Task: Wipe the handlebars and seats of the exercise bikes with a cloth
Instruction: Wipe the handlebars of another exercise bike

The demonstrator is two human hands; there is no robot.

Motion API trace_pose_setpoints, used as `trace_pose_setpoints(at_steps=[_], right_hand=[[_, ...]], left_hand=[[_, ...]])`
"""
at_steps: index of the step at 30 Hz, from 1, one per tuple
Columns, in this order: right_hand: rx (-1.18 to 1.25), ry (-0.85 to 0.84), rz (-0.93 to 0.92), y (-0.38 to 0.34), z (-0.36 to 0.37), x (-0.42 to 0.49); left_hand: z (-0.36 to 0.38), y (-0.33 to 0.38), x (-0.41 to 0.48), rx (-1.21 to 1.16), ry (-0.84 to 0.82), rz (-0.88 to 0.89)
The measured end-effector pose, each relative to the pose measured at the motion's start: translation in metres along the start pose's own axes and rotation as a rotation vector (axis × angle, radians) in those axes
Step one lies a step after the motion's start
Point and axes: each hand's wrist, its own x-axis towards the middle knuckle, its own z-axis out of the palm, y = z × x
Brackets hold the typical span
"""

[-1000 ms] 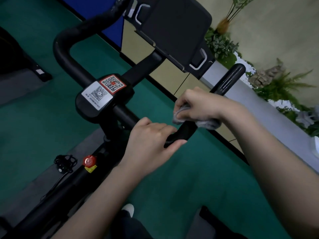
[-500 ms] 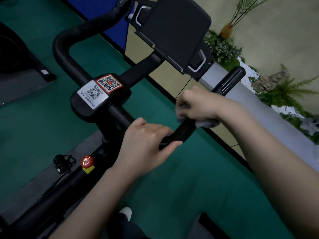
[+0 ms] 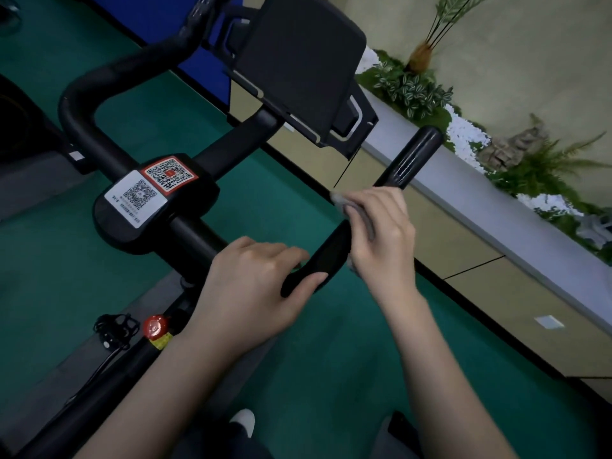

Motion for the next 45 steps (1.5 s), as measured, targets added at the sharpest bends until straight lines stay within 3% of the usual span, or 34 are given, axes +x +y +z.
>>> trace_pose_setpoints(at_steps=[3, 6, 19, 24, 32, 41, 45], right_hand=[[0.106, 0.31, 0.123, -0.001, 0.014, -0.008], [0.208, 0.483, 0.273, -0.015, 0.027, -0.028], [0.455, 0.649, 0.647, -0.045, 0.035, -0.046], [0.753, 0.771, 1.036, -0.032, 0.033, -0.022], [1.157, 0.623, 1.353, -0.056, 0.041, -0.049], [1.447, 0.405, 1.384, -0.054, 0.035, -0.055], [1.44, 0.469, 1.425, -0.056, 0.037, -0.052]], left_hand=[[0.002, 0.013, 0.011, 0.002, 0.024, -0.036], [0.008, 0.024, 0.02, -0.024, 0.04, -0.109], [0.022, 0.02, 0.019, 0.031, 0.118, -0.074], [0.025, 0.018, 0.018, 0.019, 0.151, -0.07], [0.024, 0.016, 0.019, 0.041, 0.161, -0.057], [0.022, 0.015, 0.018, 0.024, 0.157, -0.053], [0.02, 0.015, 0.018, 0.019, 0.103, -0.068]])
